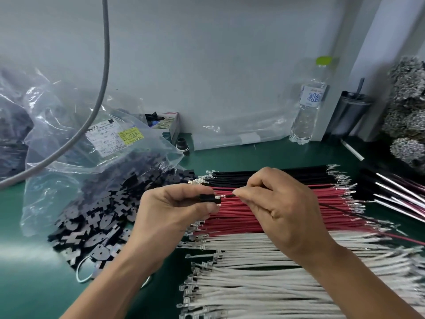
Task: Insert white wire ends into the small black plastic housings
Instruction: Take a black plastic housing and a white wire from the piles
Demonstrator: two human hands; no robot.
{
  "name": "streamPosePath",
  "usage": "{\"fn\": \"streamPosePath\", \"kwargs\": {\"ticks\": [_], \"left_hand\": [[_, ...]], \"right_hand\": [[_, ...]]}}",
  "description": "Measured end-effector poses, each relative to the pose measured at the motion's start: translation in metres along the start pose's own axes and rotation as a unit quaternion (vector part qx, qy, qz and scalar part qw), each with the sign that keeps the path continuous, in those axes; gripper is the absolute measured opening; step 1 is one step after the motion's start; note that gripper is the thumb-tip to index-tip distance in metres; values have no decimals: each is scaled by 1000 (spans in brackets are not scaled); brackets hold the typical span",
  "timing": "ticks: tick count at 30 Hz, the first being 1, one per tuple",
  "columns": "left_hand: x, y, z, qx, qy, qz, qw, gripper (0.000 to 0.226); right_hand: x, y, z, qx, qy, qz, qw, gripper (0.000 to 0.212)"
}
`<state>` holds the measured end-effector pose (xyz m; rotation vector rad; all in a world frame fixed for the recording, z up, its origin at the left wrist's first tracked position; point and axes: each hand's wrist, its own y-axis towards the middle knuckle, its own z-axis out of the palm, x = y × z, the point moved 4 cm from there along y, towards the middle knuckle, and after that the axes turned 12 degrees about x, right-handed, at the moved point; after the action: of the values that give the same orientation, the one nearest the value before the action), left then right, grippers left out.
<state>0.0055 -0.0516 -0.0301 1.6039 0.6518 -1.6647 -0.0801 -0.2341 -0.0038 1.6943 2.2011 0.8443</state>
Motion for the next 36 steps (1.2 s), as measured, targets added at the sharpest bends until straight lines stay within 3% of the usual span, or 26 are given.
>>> {"fn": "streamPosePath", "kwargs": {"ticks": [10, 19, 30, 36], "left_hand": [[-3, -1, 1, 14, 28, 23, 999, 24], [-3, -1, 4, 36, -45, -19, 998, 32], [-4, -4, 4, 31, 6, 9, 999, 29], [-2, -4, 6, 20, 24, -3, 999, 29]], "right_hand": [[-2, -1, -5, 48, 28, -12, 998, 10], [8, -1, -15, -35, -76, -46, 995, 14], [11, 1, 3, 13, 88, -7, 996, 16], [9, 3, 3, 15, 74, -4, 997, 13]]}}
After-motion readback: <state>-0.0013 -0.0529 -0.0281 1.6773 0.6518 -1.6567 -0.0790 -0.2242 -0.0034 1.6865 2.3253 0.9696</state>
